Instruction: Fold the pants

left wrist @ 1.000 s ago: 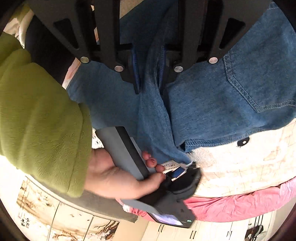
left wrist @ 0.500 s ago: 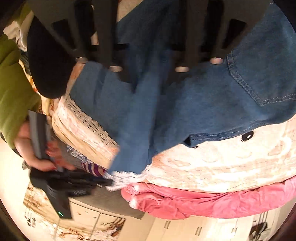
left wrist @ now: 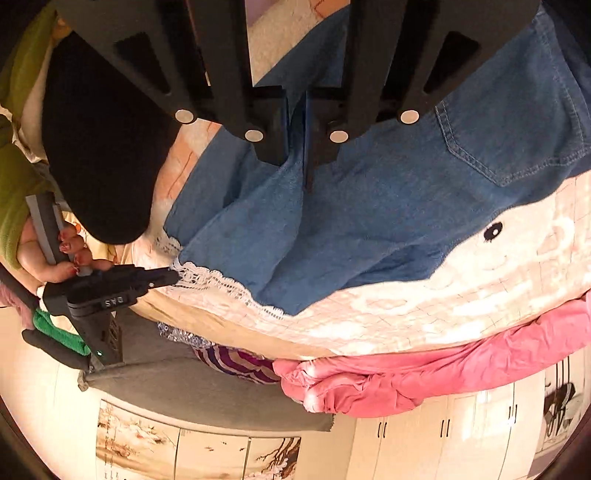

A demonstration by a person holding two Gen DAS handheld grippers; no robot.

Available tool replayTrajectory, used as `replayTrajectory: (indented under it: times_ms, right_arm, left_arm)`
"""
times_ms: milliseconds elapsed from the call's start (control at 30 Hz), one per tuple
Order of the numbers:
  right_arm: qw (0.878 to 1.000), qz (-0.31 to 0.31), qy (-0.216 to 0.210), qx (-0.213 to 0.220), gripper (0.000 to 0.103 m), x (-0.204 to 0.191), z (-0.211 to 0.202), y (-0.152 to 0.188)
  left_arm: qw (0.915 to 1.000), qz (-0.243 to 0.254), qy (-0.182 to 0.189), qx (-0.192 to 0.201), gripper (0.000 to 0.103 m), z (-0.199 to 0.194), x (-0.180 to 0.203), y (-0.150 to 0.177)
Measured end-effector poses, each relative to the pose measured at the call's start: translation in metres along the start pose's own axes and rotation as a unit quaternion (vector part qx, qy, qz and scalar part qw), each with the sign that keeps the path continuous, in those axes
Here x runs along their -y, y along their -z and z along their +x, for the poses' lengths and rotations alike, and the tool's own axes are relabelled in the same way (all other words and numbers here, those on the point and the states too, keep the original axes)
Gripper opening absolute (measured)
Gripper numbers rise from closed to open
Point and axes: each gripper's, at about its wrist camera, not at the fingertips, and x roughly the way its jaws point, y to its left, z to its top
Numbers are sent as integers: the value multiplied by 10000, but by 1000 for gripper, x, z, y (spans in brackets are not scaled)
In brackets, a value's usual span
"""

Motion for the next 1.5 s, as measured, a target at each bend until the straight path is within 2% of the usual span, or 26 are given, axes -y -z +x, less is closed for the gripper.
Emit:
replayTrajectory:
  times_ms: [133, 300, 367, 400, 533, 600, 833, 933, 1067, 1133, 1200, 1267, 1333, 1400, 1433, 1500]
  right_arm:
    - [9999, 115, -99, -38, 9, 9, -2, 3]
    - [9998, 129, -132, -77, 12, 16, 8, -1]
    - [9998, 139, -144, -67, 5, 18, 6, -1]
    - [9998, 89, -188, -31, 5, 18, 2, -1]
    - [9998, -105, -153, 15, 5, 15, -15, 3]
    - [9998, -176, -44, -106, 5, 16, -14, 6]
    - [9995, -107, 151, -249, 5, 24, -10, 14]
    - [9991, -75, 258, -316, 7, 28, -8, 15]
    - [9983, -136, 497, -279, 18, 31, -16, 17]
    - [9977, -175, 662, 2, 21, 31, -33, 18]
    - [9977, -350, 488, 312, 21, 21, -49, 16]
    - [9961, -716, 392, 343, 27, 2, -52, 13]
    - [9930, -1131, 197, 260, 38, -23, -43, 10]
    - [9914, -1312, -10, 19, 40, -41, -25, 7]
    - [9904, -1376, -33, -113, 41, -48, -15, 6]
    - [9878, -1511, 62, -376, 51, -57, 9, 3]
  left_arm:
    - [9998, 156, -110, -109, 5, 6, 7, 3]
    - [9997, 100, -150, -194, 5, 10, 6, 7]
    - [9995, 77, -212, -220, 5, 10, 6, 7]
    - [9995, 69, -198, -222, 4, 9, 6, 7]
    - [9996, 150, -170, -138, 3, -5, 11, 8]
    - [9995, 242, -166, -119, 3, -9, 16, 10]
    - [9982, 419, -239, -354, 4, -2, 24, 17]
    - [9980, 348, -277, -453, 6, 4, 20, 19]
    - [9975, 402, -304, -490, 8, 6, 21, 21]
    - [9979, 336, -249, -490, 13, 6, 18, 20]
    - [9983, 247, -174, -496, 23, 5, 17, 20]
    - [9990, 75, -141, -428, 57, -2, 15, 17]
    - [9992, -93, -178, -342, 58, -13, 12, 16]
    - [9988, -410, -204, -146, 58, -32, 5, 14]
    - [9980, -550, -311, -47, 58, -43, 0, 14]
    - [9944, -822, -668, 71, 62, -62, -13, 17]
